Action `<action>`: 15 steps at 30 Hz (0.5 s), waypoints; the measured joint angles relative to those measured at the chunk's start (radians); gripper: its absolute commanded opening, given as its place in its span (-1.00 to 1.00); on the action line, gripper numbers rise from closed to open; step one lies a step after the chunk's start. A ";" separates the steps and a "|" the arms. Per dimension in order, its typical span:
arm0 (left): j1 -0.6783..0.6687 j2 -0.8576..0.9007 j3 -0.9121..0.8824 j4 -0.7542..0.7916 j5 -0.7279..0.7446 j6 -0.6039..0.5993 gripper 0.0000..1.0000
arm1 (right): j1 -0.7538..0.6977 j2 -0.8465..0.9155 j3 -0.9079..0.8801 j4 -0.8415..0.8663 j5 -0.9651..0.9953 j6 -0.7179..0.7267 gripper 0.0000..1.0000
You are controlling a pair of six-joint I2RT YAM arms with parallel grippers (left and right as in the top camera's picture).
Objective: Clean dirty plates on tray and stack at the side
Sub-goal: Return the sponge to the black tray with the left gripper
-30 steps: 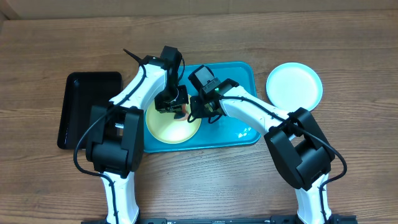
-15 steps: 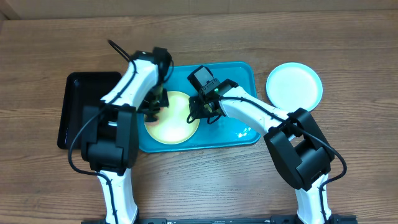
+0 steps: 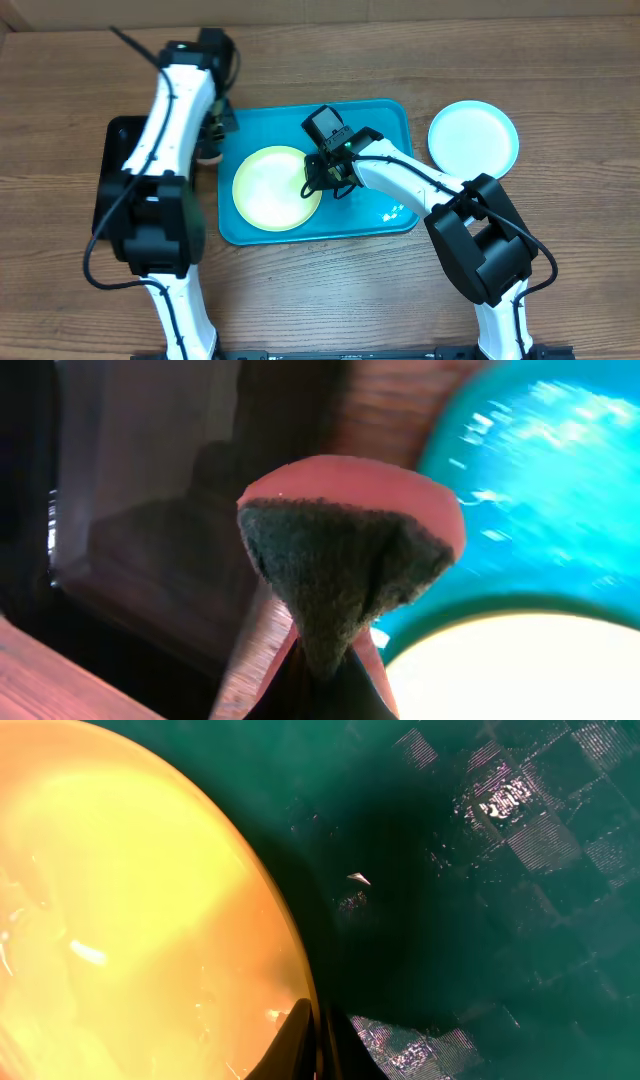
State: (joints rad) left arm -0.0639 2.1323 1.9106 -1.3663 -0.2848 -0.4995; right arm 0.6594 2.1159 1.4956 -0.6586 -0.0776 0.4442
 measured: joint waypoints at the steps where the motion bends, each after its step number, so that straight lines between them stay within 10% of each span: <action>1: 0.019 0.000 0.000 0.002 0.001 0.000 -0.91 | 0.000 0.000 0.000 0.000 0.000 0.000 -0.92; 15: 0.336 0.000 -0.121 0.103 0.126 -0.001 -0.92 | 0.000 0.000 0.000 0.000 0.005 0.000 -0.91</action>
State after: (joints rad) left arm 0.2718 2.1323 1.7897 -1.2636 -0.1593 -0.5003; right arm 0.6590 2.1159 1.4956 -0.6582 -0.0727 0.4442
